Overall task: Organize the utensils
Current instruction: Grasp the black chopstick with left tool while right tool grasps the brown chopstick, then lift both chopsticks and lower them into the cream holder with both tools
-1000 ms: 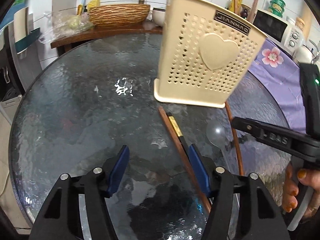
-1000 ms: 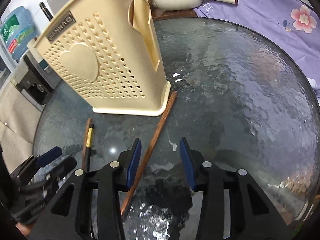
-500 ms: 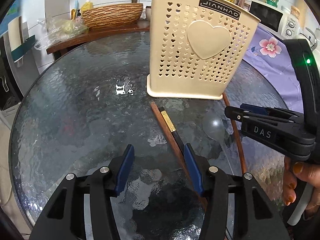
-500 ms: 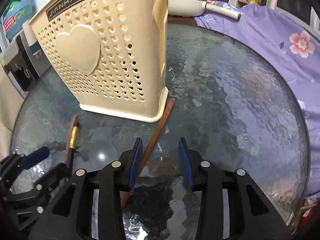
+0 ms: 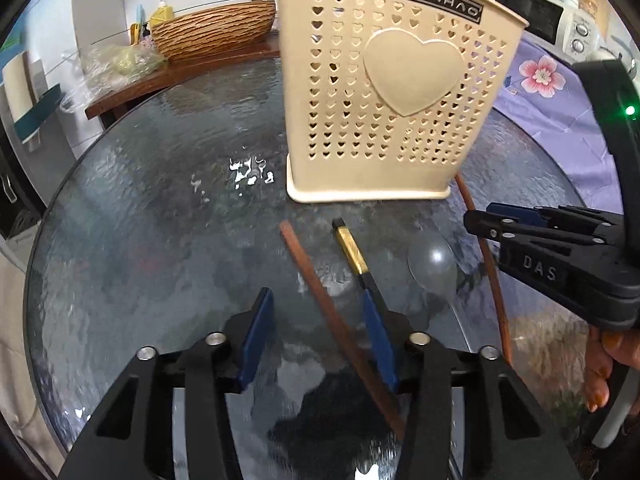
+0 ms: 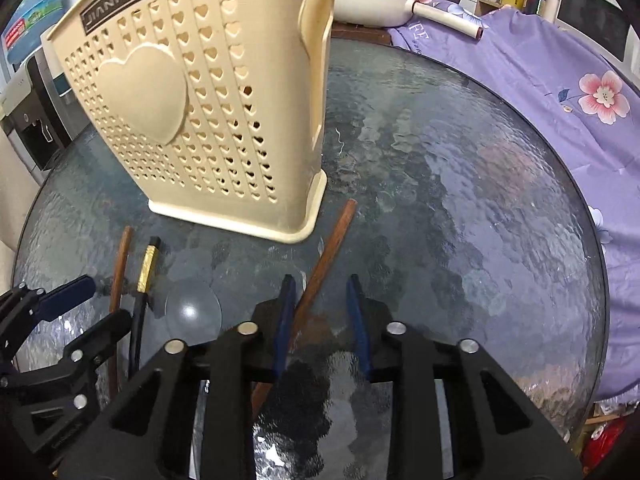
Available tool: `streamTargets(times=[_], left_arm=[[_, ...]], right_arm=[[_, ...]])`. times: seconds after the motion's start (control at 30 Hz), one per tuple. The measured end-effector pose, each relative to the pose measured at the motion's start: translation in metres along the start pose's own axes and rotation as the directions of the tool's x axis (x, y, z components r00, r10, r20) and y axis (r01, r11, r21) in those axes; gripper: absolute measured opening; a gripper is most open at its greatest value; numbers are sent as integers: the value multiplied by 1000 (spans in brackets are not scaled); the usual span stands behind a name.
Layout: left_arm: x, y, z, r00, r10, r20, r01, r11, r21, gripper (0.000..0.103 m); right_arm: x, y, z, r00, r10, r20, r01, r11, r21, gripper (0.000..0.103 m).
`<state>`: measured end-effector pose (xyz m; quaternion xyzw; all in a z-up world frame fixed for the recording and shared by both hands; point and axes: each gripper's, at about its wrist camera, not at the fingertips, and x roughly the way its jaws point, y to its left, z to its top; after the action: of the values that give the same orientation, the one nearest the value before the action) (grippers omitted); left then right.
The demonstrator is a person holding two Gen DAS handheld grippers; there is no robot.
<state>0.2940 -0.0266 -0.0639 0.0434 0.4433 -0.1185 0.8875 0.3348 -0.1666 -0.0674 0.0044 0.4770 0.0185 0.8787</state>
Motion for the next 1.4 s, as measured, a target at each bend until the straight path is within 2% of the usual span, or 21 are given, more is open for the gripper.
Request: streamTargets(times=[0.17,0.43,0.67,0.9,1.07,1.4], left_arm=[[9,2,12,1000,-5,-19,5,1000,-17,29],[13,-5,15,1000,-6,-16,6,1000,-23,11],[12,-2,14,999,-42,-9,42,997,-65,9],[11,-4,11,998,-62,-9,61,996,-66,8],[11,1,12,996,-89,-11,88,992,-94,7],[-13,9,11,989,-141,46,146,981,-129,7]], right_arm=[[8,-4,12,1000,-8,-9,8,1000,18,14],[18,-12,26,1000,-13,-8,14,998,61,10],[20,-24,27,1000,22,-6,-21,992,124,7],[19,-29,22,999,42,3,-43,991,124,7],[16,-35,14,996,86,19,-88,986,142,7],[-16,-47,-2,976,180,122,-196,971,137,7]])
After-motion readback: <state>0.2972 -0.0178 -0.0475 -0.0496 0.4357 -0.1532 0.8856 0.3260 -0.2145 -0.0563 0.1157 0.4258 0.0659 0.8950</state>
